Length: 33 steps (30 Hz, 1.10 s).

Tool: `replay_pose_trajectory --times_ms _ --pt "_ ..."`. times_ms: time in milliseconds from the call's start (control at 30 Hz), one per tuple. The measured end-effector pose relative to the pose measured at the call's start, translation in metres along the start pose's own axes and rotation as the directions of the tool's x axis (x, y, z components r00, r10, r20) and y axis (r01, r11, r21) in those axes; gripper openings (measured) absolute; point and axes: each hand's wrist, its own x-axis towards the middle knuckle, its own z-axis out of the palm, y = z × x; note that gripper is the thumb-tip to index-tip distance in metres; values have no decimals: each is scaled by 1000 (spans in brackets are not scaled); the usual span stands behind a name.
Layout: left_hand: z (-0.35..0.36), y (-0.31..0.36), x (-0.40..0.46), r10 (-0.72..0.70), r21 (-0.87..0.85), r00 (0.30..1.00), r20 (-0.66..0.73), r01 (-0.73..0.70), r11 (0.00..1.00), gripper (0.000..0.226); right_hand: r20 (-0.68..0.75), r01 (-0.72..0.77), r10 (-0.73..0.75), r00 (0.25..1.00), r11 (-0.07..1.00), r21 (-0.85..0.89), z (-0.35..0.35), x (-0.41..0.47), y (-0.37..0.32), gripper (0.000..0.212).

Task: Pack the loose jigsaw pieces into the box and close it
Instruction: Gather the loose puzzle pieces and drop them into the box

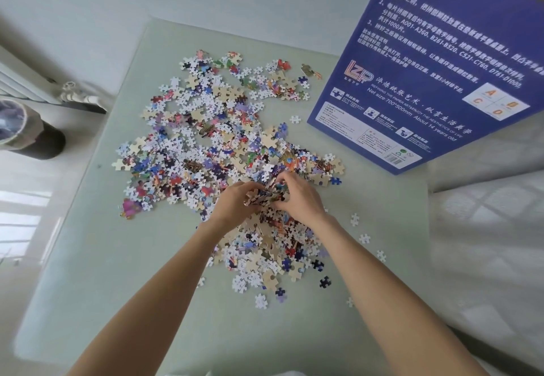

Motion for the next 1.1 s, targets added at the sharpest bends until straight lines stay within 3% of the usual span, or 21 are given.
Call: replay_pose_trajectory --times_ms 267,500,767,867,967,1100 --pt "-3 4 3 -42 1 996 -75 43 999 32 -33 85 -86 996 995 -45 -2 -4 1 42" --pt "-14 5 1 -89 -10 989 -117 89 996 28 -118 -11 14 993 1000 27 -11 -14 20 33" --pt "-39 19 -14 0 4 988 -153 1 1000 31 -194 -8 42 980 985 174 -42 -39 21 35" --pt "-52 34 -17 41 -1 986 -160 -41 999 31 -238 67 -7 971 967 247 -75 -51 7 36" --pt "-77 67 -10 125 -53 974 -190 -137 989 30 -358 212 -116 927 946 244 -137 -67 -9 33" --pt "-121 137 10 277 -80 923 -267 -308 948 26 -579 337 -183 795 926 170 -239 -88 -22 26"
